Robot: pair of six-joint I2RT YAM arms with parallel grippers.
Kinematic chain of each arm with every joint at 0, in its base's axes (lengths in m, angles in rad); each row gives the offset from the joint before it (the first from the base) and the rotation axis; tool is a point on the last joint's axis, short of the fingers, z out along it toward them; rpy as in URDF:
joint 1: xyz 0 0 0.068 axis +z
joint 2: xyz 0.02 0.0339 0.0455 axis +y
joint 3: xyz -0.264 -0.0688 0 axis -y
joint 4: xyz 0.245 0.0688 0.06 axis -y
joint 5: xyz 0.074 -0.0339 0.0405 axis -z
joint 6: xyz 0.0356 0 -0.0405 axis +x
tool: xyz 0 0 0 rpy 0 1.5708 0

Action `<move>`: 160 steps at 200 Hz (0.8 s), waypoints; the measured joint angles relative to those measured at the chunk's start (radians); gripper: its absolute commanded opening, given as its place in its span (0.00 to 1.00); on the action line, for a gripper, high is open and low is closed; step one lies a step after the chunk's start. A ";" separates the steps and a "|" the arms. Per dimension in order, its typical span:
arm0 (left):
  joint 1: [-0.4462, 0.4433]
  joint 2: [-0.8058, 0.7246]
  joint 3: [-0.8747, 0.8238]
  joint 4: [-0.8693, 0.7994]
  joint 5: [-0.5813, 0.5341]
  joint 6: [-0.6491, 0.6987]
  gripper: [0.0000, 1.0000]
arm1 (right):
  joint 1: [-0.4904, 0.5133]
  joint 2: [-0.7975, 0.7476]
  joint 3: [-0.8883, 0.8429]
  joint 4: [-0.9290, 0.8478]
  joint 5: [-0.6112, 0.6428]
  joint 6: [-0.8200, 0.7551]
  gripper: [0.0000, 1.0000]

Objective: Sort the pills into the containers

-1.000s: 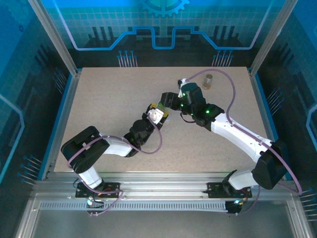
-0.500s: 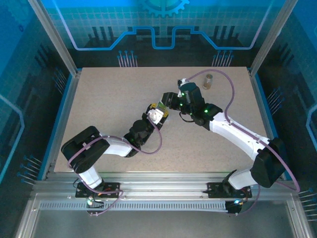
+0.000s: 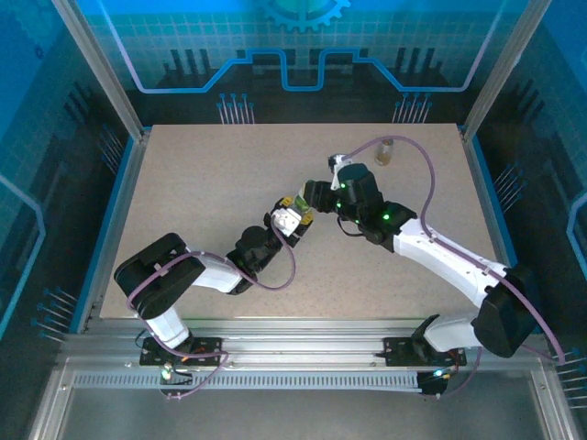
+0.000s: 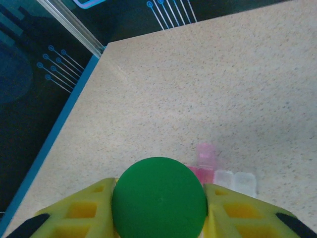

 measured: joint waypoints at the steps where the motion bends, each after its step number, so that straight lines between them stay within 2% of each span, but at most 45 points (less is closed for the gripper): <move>1: 0.000 0.000 0.001 -0.001 0.002 -0.001 0.00 | 0.001 0.000 0.000 0.000 0.002 -0.002 0.00; 81: -0.015 0.000 0.040 -0.119 0.063 -0.017 0.00 | 0.053 -0.015 0.068 -0.061 0.250 -0.299 0.00; 84: -0.016 0.000 0.040 -0.122 0.063 -0.018 0.00 | 0.051 -0.016 0.072 -0.061 0.254 -0.301 0.03; 95: -0.016 0.000 0.040 -0.122 0.069 -0.018 0.00 | 0.045 -0.027 0.082 -0.062 0.253 -0.287 0.26; 110: -0.016 0.000 0.040 -0.121 0.069 -0.018 0.00 | 0.025 -0.050 0.086 -0.072 0.225 -0.251 0.37; 126: -0.016 0.000 0.040 -0.120 0.062 -0.017 0.00 | -0.005 -0.068 0.095 -0.097 0.188 -0.198 0.54; 143: -0.016 0.000 0.040 -0.115 0.040 -0.017 0.00 | -0.035 -0.072 0.105 -0.117 0.140 -0.121 0.64; 160: -0.016 0.000 0.040 -0.100 0.017 -0.017 0.00 | -0.061 -0.071 0.098 -0.123 0.077 -0.051 0.66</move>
